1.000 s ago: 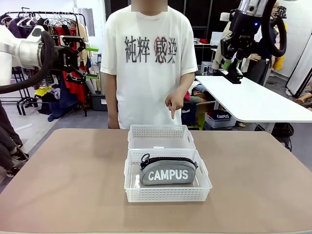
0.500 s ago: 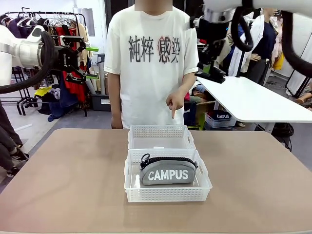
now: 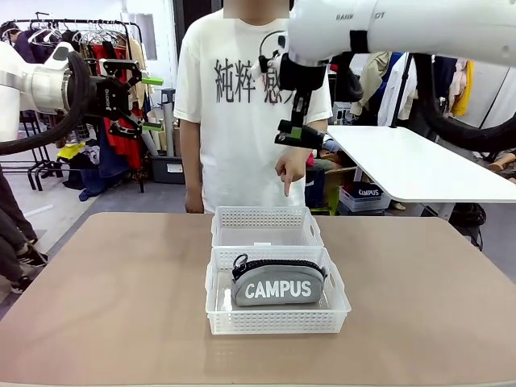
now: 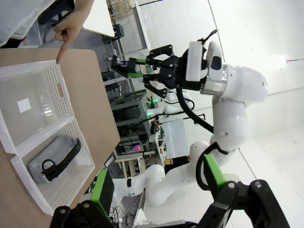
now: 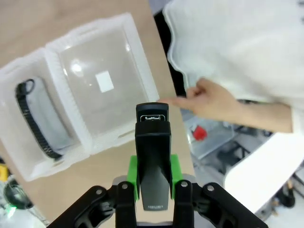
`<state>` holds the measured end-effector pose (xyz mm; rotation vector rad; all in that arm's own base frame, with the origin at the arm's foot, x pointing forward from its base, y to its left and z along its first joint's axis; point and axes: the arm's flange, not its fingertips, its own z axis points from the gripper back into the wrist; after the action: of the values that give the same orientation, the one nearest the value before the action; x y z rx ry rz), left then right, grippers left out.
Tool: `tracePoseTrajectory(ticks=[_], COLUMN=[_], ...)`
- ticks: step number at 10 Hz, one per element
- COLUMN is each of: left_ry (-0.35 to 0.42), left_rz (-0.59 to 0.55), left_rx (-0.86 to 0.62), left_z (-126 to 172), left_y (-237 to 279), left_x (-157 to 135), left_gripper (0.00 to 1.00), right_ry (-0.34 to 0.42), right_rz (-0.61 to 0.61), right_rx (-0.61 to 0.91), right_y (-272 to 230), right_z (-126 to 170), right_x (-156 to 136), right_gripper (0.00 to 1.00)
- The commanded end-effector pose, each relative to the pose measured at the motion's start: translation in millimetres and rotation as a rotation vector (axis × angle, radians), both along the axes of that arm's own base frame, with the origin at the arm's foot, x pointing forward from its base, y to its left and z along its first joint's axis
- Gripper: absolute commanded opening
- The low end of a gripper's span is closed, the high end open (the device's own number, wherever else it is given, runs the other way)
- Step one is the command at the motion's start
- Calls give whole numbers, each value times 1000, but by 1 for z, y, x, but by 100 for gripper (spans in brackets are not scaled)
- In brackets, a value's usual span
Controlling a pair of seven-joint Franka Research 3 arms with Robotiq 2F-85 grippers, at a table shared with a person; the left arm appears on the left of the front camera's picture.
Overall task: Distribute items into two baskets.
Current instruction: Place the picked Stapler into the Organizing basket as instructed by the person.
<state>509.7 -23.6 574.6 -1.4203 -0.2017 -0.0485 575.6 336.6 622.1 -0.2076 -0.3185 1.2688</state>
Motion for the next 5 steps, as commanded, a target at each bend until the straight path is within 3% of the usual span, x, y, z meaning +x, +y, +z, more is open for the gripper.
tracePoseTrajectory(ticks=[1,3,5], left_ry=[-3,-3,-3], left_rz=[0,0,0], left_rx=[-2,-2,-2], left_z=[2,2,2], left_y=[0,0,0], left_x=[-2,-2,-2], left_gripper=[100,100,100], right_ry=[-41,22,68], right_rz=[186,243,177], right_rx=[35,19,-14], right_y=[4,11,12], right_z=[-16,-37,-43], right_x=[2,1,3], right_gripper=[0,0,0])
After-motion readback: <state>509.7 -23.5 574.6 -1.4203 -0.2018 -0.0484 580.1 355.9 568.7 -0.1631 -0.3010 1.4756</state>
